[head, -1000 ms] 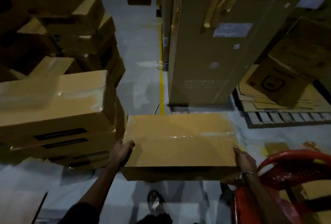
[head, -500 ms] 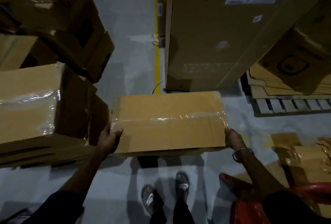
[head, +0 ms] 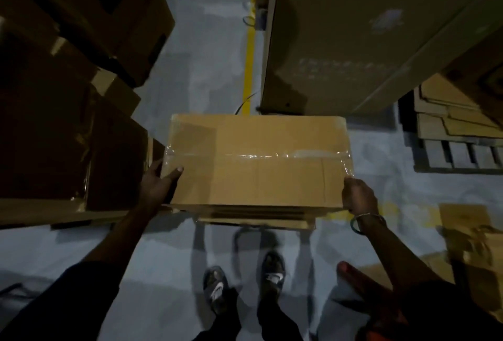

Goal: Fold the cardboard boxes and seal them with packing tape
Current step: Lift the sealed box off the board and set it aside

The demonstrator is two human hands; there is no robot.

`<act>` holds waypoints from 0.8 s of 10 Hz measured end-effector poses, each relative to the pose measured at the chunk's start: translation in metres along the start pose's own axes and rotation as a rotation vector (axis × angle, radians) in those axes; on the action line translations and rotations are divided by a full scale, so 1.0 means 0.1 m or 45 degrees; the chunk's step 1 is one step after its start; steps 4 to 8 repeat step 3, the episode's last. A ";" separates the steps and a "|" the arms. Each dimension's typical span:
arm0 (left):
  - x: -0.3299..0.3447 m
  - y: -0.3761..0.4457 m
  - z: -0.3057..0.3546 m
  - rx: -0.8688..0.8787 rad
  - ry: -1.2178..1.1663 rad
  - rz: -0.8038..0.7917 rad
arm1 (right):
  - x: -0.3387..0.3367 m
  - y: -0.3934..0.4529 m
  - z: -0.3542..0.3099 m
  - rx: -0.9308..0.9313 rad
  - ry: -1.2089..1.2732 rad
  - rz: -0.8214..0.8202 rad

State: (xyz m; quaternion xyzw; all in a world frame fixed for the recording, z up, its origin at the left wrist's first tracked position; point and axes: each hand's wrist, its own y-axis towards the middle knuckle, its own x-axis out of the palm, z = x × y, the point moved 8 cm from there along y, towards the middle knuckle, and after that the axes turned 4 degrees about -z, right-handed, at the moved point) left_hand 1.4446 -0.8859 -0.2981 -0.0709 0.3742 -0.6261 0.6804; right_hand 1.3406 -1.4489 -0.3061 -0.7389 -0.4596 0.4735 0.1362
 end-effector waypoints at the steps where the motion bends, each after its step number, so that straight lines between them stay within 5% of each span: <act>1: -0.05 0.00 -0.14 -0.016 0.085 -0.010 | 0.00 -0.20 -0.07 0.024 -0.050 -0.004; 3: -0.12 -0.78 0.41 0.085 0.170 -0.039 | -0.08 -0.55 -0.24 0.078 -0.351 -0.015; 8: -0.12 -0.78 0.41 0.085 0.170 -0.039 | -0.08 -0.55 -0.24 0.078 -0.351 -0.015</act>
